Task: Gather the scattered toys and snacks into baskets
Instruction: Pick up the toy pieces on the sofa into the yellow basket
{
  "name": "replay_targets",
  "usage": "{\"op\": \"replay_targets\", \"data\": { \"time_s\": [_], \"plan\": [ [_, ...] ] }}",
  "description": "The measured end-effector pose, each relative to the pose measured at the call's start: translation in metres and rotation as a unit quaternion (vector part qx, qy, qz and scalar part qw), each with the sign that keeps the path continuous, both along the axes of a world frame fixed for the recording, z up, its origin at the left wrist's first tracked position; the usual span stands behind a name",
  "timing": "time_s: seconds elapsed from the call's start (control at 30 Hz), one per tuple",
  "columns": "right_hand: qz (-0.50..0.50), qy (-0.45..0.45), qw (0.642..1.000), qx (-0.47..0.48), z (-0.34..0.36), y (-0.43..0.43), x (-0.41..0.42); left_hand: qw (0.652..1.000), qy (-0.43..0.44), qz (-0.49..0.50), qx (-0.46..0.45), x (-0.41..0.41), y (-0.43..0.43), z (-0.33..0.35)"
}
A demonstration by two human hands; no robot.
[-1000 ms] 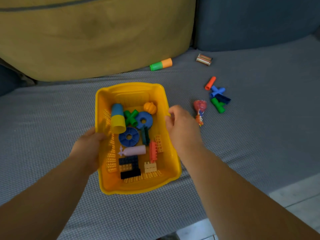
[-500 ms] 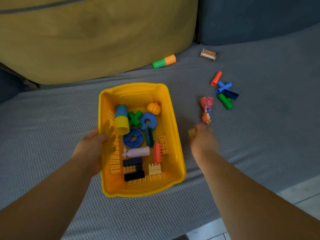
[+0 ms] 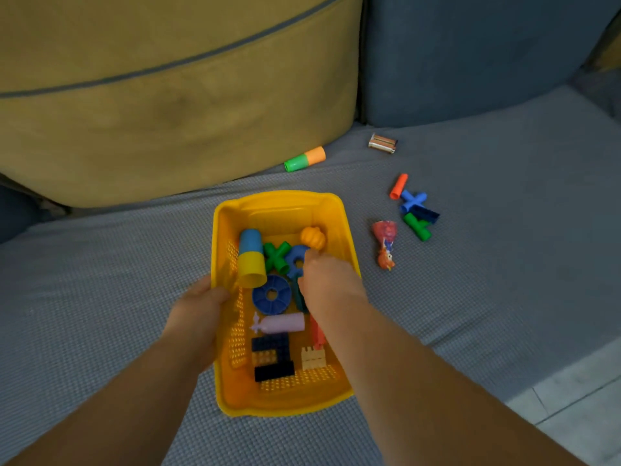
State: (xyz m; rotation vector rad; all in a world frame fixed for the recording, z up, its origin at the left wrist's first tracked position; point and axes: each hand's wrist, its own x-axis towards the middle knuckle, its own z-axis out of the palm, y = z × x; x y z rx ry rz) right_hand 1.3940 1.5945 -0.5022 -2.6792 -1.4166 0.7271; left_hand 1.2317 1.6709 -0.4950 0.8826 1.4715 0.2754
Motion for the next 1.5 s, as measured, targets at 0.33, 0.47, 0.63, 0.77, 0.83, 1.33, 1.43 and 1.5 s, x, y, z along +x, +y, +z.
{"op": "replay_targets", "data": {
  "time_s": [0.33, 0.47, 0.63, 0.77, 0.83, 1.33, 1.43, 1.5],
  "plan": [
    [-0.17, 0.011, 0.969, 0.181, -0.015, -0.045, 0.082, 1.0, -0.004, -0.001, 0.0, 0.015, 0.006, -0.001],
    [-0.201, 0.067, 0.974, 0.075, -0.049, -0.057, 0.109, 1.0, 0.001, 0.01, 0.008, 0.032, 0.009, -0.008],
    [-0.179, 0.071, 0.981, 0.027, -0.071, -0.04, 0.14, 1.0, 0.007, 0.019, 0.005, 0.059, 0.011, -0.015],
    [-0.148, 0.074, 0.986, -0.018, -0.089, -0.026, 0.159, 0.999, 0.014, 0.035, 0.005, 0.072, 0.013, -0.02],
    [-0.129, 0.069, 0.989, -0.036, -0.096, -0.025, 0.162, 0.999, 0.019, 0.044, 0.007, 0.075, 0.014, -0.02],
    [0.004, 0.014, 0.952, 0.307, 0.02, 0.05, 0.152, 0.998, 0.016, 0.066, 0.016, 0.105, 0.01, -0.008],
    [0.046, 0.007, 0.985, 0.166, 0.004, 0.06, 0.134, 0.998, 0.011, 0.058, 0.007, 0.105, 0.011, -0.008],
    [0.046, 0.009, 0.995, 0.089, -0.01, 0.064, 0.128, 0.998, 0.008, 0.058, 0.002, 0.103, 0.015, -0.01]
  ]
}}
